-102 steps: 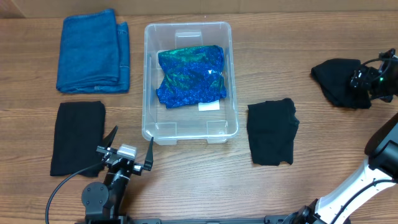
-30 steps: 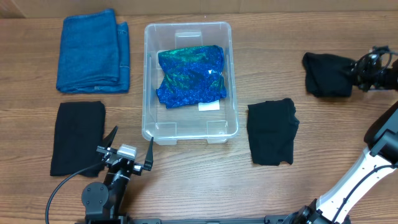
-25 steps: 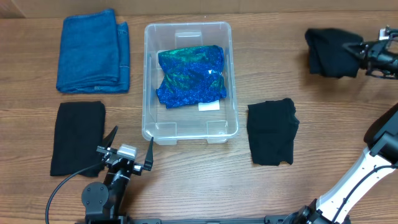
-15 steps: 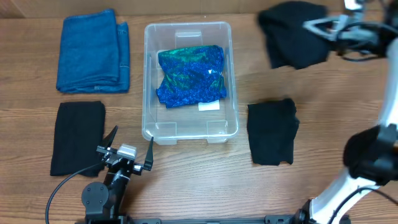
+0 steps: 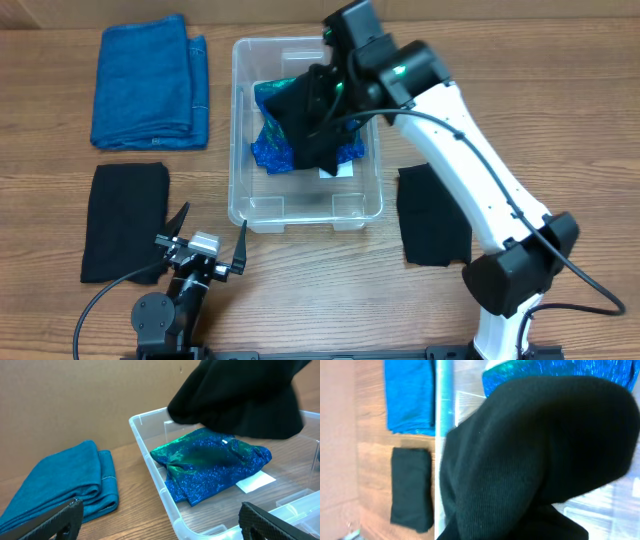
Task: Pack container
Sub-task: 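Carry the black cloth into the container and lower it in front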
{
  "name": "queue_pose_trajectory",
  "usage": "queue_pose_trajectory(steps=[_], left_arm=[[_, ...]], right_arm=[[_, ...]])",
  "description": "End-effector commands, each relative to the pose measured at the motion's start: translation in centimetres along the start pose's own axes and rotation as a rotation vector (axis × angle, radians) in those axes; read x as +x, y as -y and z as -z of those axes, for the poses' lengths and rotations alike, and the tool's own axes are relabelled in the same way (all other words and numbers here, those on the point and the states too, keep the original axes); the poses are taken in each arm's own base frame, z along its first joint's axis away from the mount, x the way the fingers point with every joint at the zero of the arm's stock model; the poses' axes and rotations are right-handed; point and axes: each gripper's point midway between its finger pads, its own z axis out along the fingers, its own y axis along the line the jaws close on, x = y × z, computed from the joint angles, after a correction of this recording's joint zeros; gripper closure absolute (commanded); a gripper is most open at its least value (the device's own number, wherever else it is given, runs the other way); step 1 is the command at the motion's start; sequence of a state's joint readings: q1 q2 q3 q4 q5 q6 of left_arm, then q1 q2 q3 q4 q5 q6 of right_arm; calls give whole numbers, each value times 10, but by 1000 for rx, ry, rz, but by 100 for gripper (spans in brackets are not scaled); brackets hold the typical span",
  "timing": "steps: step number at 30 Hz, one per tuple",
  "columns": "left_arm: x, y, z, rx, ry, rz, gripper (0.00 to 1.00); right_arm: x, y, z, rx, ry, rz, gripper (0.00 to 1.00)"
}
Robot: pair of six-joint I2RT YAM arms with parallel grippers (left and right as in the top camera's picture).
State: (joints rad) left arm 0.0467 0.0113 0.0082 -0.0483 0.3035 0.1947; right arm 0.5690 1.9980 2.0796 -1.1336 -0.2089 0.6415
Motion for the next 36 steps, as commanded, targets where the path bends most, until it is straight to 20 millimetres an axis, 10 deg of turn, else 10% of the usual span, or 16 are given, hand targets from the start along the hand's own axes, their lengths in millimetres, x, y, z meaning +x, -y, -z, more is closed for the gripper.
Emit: queue_pose_trajectory(steps=[1,10,19,21,22,24,31,36], left_arm=[[0,-1,0,-5,2,-19,0],[0,-1,0,-5,2,-19,0],[0,-1,0,-5,2,-19,0],[1,-1,0,-5,2,-19,0],[1,-1,0,-5,2,-19,0],[1,-1,0,-5,2,-19,0],[1,-1,0,-5,2,-19,0],[1,-1,0,-5,2,-19,0]], right_arm=[[14,11,-35,64,-10,-137,96],[54,-26,-55,-65,-147,-268,96],[76,17,-85,91,-139,-279,80],[73,32,-84,165,-98,-272,34],[72,32,-84,162,-100,-249,33],[65,37,-84,185,-60,-193,0],[1,22,-50,279,146,440,12],[6,44,-43,385,109,480,34]])
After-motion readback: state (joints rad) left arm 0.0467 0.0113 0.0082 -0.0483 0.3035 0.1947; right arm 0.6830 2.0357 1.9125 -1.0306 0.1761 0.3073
